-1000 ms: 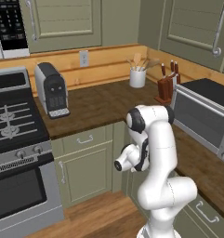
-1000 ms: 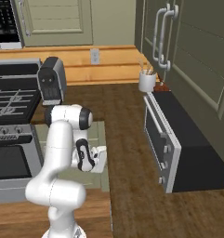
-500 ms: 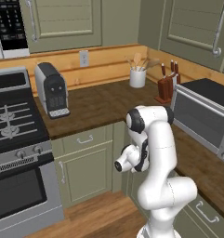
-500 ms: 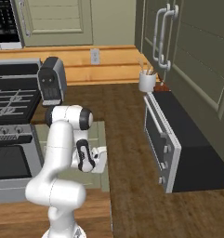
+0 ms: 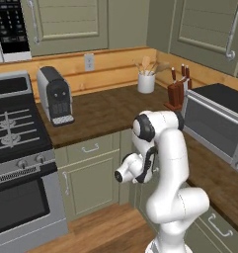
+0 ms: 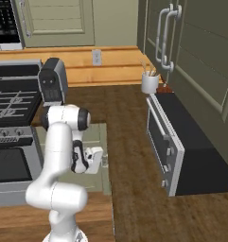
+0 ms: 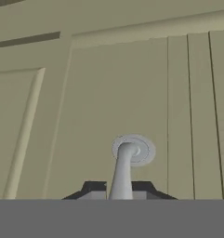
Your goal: Take a straw from the drawer in front and place it inside the glass cup on the dining counter.
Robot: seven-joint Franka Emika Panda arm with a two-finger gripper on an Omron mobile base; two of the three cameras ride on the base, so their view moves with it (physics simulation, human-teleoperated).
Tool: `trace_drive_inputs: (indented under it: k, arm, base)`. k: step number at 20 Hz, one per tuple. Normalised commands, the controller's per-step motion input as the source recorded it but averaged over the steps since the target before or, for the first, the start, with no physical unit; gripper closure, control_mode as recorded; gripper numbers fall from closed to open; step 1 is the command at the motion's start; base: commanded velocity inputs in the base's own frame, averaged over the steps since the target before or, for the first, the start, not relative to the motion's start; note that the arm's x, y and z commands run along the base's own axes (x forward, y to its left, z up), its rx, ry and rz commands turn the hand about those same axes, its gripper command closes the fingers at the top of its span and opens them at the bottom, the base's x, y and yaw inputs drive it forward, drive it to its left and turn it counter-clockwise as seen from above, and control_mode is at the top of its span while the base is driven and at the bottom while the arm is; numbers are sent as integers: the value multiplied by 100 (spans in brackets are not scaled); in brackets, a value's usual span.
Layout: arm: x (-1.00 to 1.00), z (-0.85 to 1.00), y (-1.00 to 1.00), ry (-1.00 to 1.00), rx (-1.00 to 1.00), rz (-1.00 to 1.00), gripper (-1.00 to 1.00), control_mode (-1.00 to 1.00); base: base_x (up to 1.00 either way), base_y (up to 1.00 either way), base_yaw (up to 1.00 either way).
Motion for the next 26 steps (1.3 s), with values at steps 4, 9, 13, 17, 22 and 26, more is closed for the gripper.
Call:
trace_drive_inputs:
  k: [4,9,13,17,22,26]
  arm:
    - [-40,0,86,0,2,0,100,-100]
    - [-44,0,99,0,1,0,100,-100]
    - [-41,0,100,0,3,0,100,-100]
    - [-34,2,100,0,5,0,100,-100]
    - [-24,5,100,0,7,0,100,-100]
    - [-19,23,71,3,17,0,-100,-100]
  base:
    - [0,0,0]
    - [0,0,0]
    - [0,0,0]
    - [0,0,0]
    - [0,0,0]
    - [0,0,0]
